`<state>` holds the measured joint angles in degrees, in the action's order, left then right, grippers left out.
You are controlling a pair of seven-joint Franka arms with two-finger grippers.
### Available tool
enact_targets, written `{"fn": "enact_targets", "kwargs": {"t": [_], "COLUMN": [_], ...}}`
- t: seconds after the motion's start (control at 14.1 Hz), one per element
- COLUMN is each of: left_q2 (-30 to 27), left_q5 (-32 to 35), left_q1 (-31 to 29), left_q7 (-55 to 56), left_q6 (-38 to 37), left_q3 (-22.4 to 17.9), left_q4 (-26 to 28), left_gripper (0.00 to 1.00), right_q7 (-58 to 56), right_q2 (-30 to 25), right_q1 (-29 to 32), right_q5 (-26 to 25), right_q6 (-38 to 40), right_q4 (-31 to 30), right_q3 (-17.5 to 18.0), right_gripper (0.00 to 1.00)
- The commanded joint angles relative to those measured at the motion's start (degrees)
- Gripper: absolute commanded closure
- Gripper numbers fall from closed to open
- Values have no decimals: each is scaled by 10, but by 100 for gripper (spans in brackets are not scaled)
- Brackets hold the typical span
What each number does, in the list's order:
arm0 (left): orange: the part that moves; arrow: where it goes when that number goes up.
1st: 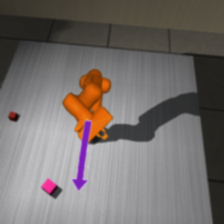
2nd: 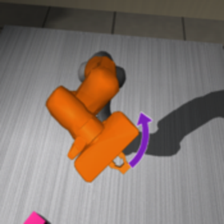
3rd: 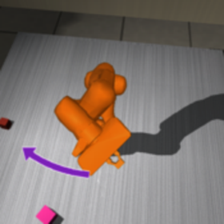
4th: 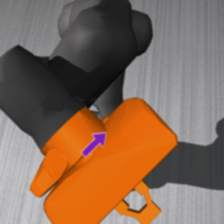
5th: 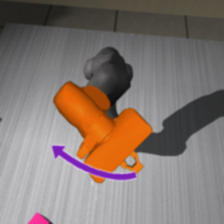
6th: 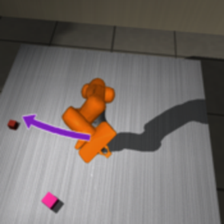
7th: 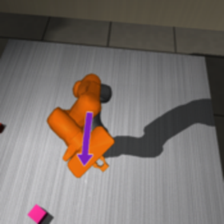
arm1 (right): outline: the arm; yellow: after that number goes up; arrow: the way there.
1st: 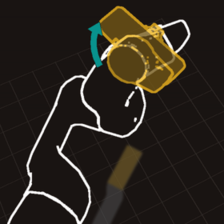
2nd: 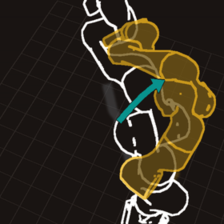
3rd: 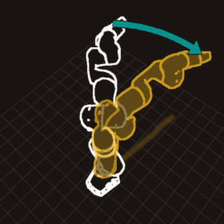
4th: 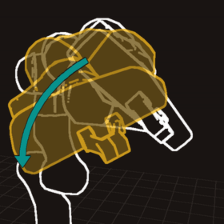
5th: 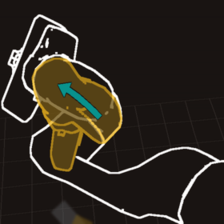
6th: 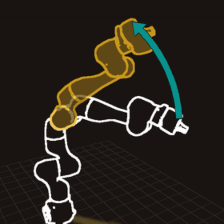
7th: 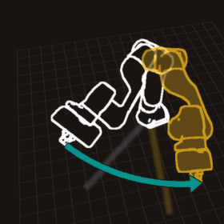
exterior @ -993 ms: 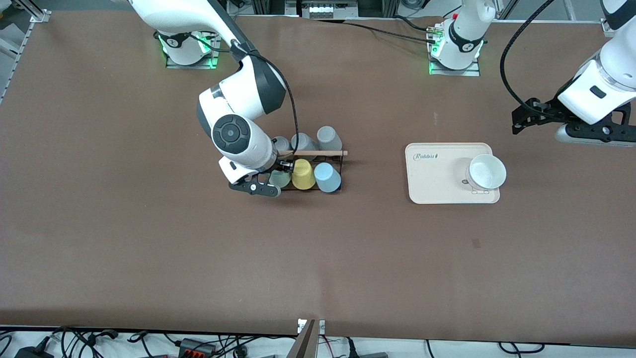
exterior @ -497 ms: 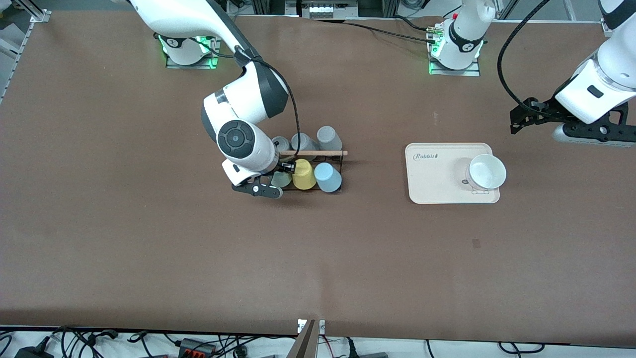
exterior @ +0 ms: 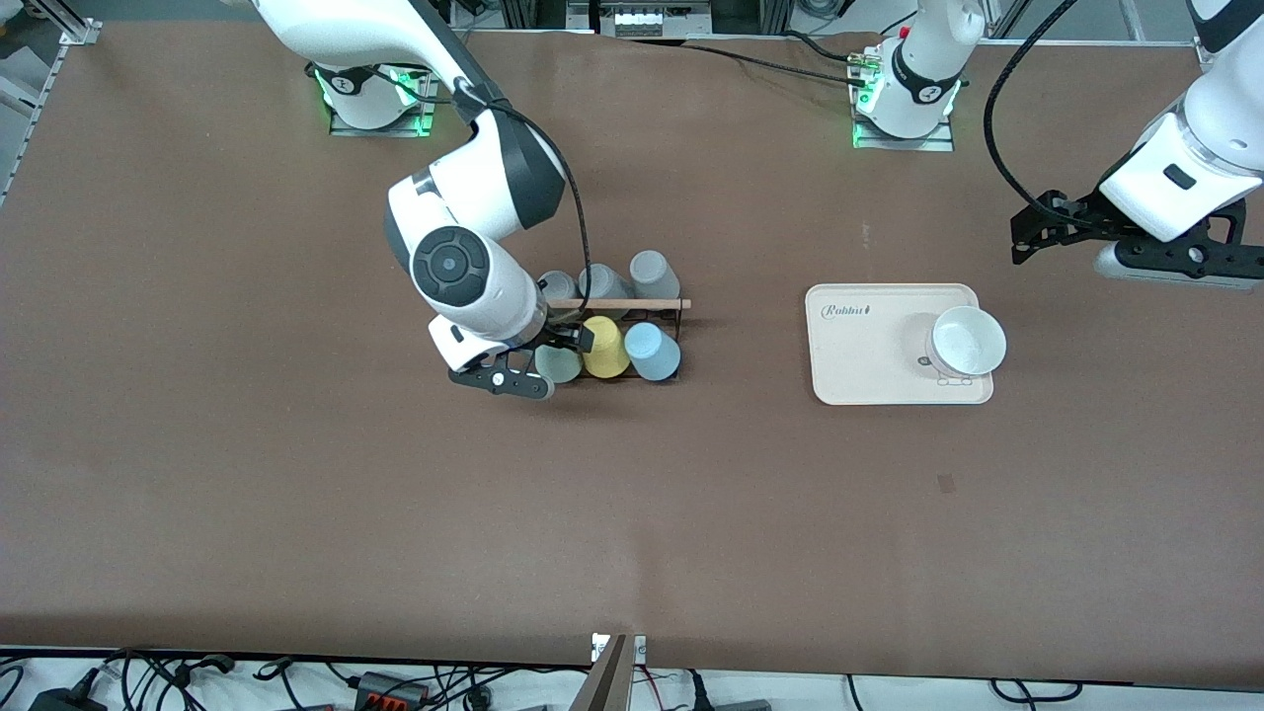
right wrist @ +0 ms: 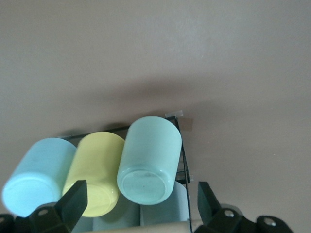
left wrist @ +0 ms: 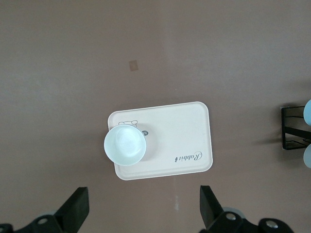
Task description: Hang scattered cups on rack with three cups
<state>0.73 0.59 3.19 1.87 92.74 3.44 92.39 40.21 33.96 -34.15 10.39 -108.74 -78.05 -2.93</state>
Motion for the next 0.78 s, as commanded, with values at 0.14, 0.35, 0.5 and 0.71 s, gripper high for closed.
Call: {"fn": "enact_targets", "kwargs": {"t": [0.14,0.35,0.5,0.71], "left_q2": [-9,-9,-9,-9], "left_q5": [-9,-9,-9,-9], "left_q1": [-3,-3,-3,-3], "left_q7": [3,3,3,3], "left_q6": [-6,-6,-6,-6], "left_q3": [3,3,3,3], "left_q4": [1,1,1,1], "left_gripper": [0,0,0,0], "right_q7": [-7,-63,-107,-141], "right_q2": [-48,-71,-85,-104], "right_q1": [41,93,127,186], "right_q5": [0,-32,-52,-67], "right_q6": [14,22,62,120], "right_q4": [2,1,2,32], "right_q3": [0,0,-1,-1], "right_gripper": [0,0,0,0]}}
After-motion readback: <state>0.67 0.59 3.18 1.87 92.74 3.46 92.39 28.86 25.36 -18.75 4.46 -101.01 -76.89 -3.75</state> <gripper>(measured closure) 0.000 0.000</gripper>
